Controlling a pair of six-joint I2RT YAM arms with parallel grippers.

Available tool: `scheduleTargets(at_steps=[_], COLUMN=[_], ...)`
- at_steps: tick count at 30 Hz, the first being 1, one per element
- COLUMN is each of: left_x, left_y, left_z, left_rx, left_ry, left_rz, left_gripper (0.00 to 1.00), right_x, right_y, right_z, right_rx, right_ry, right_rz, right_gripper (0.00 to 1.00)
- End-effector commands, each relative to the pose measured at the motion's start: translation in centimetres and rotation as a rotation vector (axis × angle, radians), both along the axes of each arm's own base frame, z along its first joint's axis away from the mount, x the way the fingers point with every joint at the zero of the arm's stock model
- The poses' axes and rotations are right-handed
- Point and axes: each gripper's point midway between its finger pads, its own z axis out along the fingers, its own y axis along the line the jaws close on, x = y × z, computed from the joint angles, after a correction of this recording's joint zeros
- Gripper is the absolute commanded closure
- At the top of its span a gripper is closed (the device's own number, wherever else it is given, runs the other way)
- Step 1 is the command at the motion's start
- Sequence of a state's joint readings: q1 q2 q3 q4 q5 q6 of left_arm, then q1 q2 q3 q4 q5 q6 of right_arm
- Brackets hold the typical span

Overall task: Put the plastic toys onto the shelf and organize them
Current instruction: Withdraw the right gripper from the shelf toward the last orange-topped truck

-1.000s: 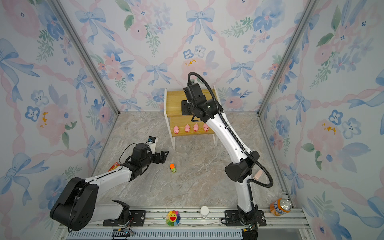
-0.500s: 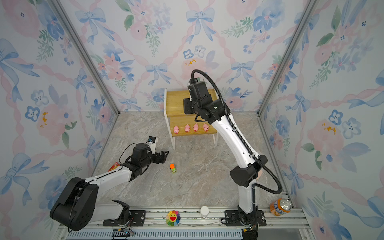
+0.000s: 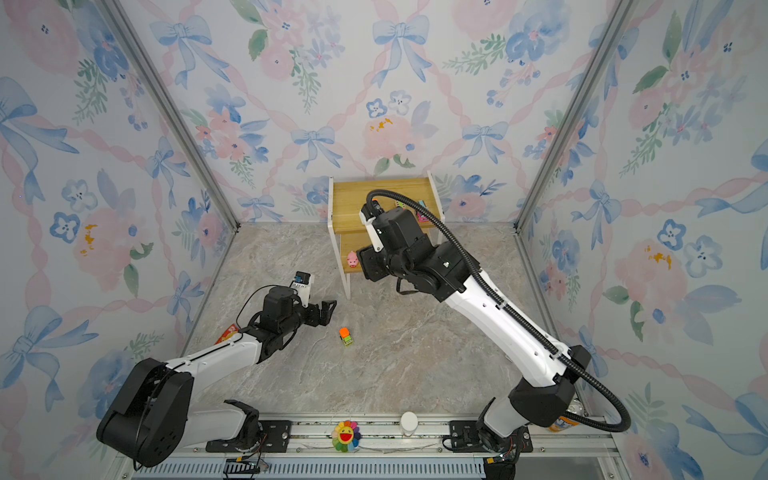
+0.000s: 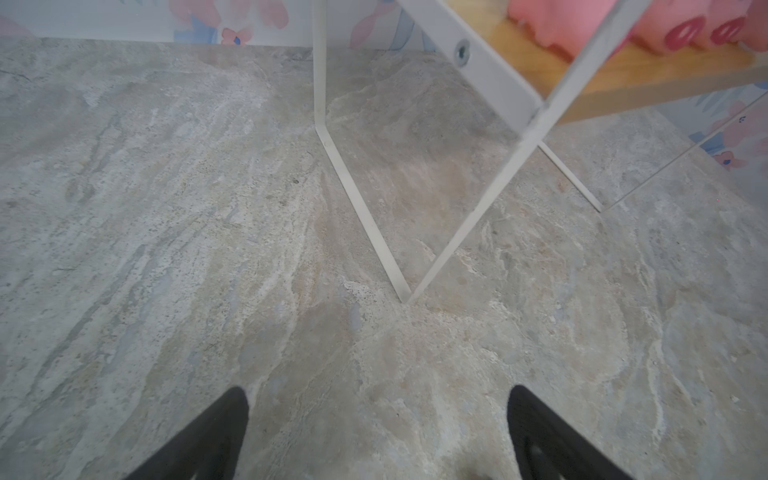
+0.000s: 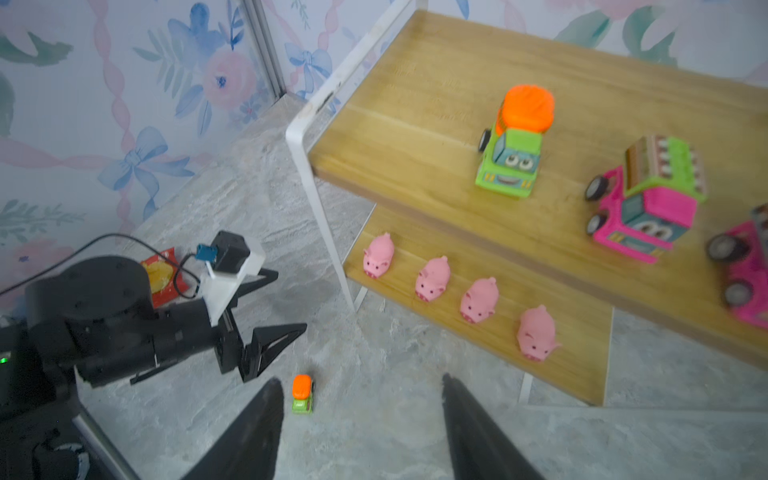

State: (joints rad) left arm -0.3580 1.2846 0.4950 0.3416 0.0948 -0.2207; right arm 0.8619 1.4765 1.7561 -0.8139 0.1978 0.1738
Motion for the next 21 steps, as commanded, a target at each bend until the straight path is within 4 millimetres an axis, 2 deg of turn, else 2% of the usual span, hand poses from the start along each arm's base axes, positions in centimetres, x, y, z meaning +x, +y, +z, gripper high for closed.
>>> scheduleTargets(at_steps=[1, 6, 13, 16, 19, 21], left_x=[-0.4, -0.7, -1.1, -1.2, -1.3, -1.3], left_y=[0.7, 0.9, 1.3, 1.5, 1.6, 1.7], left_z=[0.0, -0.1, -0.7, -1.1, -1.3, -1.3], left_rx=[-0.011, -0.020, -0.025, -0.018, -0.017, -0.017], left_ry=[0.003, 0.004, 0.020, 0.028, 0.033, 0.032], left_rz=[0.020, 0.026, 0.044, 0.052, 0.056, 0.059], left_gripper=[0.02, 0.02, 0.02, 0.02, 0.02, 0.02], right_x=[-1.4, -3.2, -4.4, -4.4, -4.4, -4.4], right_y=[0.3, -0.2, 3.3, 4.7, 6.1, 6.9], right_z=[-2.8, -10.4, -18.7, -21.9, -24.1, -24.9], right_rx=[0.074, 0.108, 0.055, -0.026, -0.057, -0.044], right_ry=[0.012, 0.111, 0.177, 0.212, 0.228, 0.245], right_rz=[0.016, -0.051, -0.005, 0.017, 0.041, 0.056], right_gripper=[0.36, 0.36, 0.35, 0.35, 0.35, 0.35])
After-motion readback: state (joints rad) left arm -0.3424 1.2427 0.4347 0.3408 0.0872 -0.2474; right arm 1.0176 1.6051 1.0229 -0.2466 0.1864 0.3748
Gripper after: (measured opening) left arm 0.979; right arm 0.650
